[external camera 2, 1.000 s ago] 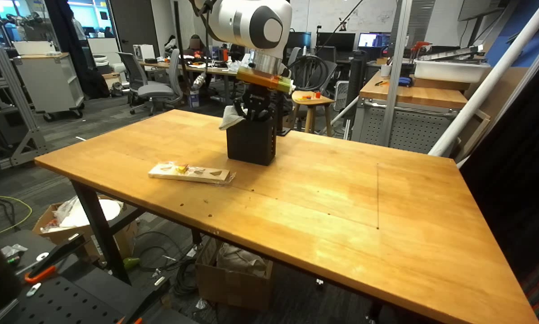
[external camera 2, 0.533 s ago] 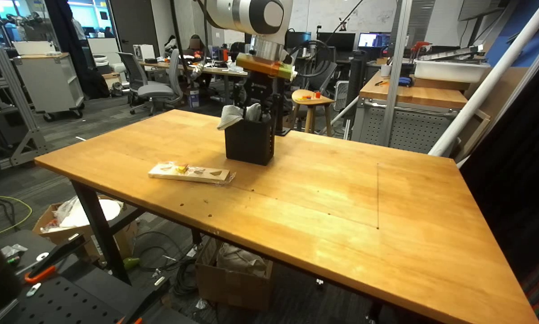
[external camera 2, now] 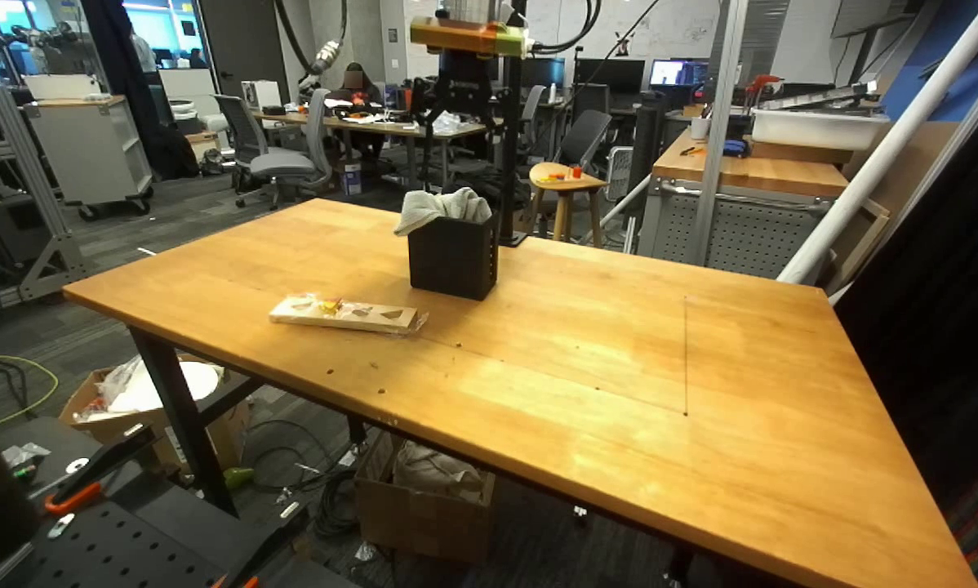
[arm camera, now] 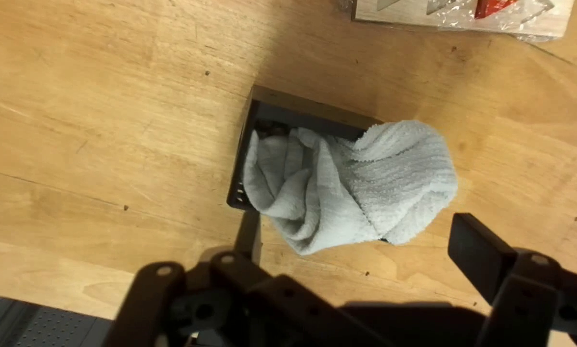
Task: Pick the cloth and shove it in the black box
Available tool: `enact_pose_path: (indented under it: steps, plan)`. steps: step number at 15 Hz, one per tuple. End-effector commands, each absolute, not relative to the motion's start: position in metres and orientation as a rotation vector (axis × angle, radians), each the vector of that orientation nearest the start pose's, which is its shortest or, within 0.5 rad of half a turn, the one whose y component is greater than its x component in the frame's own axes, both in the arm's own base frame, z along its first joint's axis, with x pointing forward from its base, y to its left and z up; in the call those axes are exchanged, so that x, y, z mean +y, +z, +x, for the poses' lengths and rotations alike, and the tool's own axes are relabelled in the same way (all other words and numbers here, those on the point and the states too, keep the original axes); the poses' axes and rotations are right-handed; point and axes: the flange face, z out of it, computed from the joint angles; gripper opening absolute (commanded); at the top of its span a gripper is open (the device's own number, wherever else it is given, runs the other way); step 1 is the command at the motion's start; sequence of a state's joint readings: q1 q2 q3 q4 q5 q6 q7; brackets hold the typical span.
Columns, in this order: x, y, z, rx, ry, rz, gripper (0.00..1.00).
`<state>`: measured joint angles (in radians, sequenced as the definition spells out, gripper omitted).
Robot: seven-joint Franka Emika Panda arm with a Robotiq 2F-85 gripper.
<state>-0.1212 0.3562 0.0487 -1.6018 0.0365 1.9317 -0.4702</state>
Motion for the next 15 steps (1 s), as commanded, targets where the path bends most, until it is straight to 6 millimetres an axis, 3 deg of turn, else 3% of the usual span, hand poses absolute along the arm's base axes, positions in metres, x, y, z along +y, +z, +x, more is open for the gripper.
enact_pose_path:
  steps: [1, 15]
  plan:
    - [-0.029, 0.436, 0.653, -0.611, 0.013, -3.051, 0.92]
    - [0.032, 0.395, 0.641, -0.685, 0.101, -3.008, 0.92]
